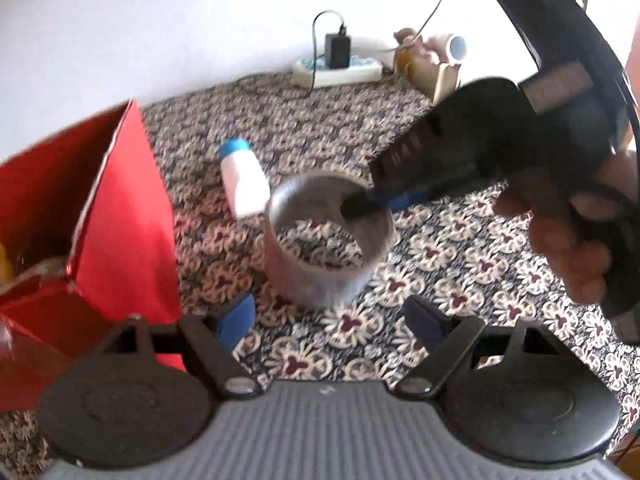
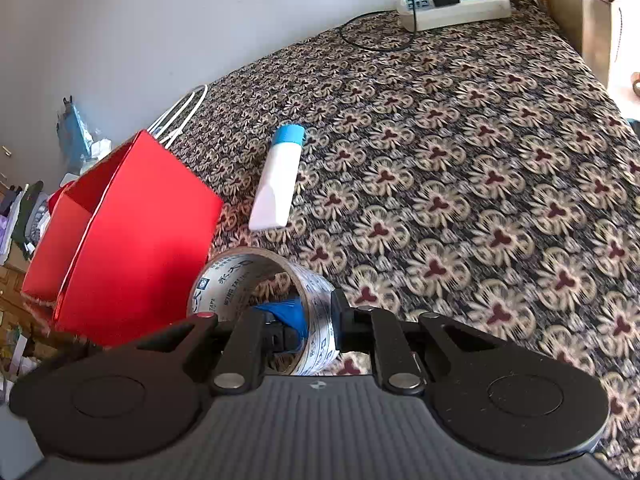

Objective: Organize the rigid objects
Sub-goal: 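Lift the tape roll and carry it over the red box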

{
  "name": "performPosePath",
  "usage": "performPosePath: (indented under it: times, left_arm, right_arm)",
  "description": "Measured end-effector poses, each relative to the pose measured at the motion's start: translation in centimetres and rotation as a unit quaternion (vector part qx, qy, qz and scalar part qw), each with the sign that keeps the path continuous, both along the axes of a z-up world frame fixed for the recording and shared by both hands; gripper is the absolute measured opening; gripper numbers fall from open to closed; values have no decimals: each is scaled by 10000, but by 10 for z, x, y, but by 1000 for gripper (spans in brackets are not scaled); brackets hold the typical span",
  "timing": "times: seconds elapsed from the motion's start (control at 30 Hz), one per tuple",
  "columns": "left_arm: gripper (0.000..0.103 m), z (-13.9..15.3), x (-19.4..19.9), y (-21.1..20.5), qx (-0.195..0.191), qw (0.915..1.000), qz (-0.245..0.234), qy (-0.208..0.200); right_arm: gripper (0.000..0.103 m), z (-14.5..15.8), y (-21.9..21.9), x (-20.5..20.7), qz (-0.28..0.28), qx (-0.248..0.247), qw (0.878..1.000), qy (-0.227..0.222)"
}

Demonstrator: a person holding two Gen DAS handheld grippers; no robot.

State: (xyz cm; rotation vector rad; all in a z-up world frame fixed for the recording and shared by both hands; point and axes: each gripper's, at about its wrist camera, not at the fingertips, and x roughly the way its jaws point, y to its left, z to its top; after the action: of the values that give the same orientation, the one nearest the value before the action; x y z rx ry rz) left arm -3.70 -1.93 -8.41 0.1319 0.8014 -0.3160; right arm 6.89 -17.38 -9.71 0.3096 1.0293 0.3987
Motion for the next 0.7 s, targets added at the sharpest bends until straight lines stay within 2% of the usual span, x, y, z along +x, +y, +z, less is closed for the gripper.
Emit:
performPosePath:
  times: [0.13,0.4,0.53,0.7]
  left_arm:
    - [87,0,-1,-11,215,9995,-177,-155]
    - [87,-4,-4,-27,163,9985,-506,-117]
    - [87,-8,-9,-39,312,9974,-619,-191]
    - [82,-5,-12,-43,260,9977,-598,-210]
  right_arm:
    - [0,4,-12,-11,-22,31,10000,19]
    - [0,-1,-27,-26,-88,54,9998,166]
    - [0,-5,-29,-35,-114,147,9997,173]
    - [0,2,-33,-44,-173,255,9995,83]
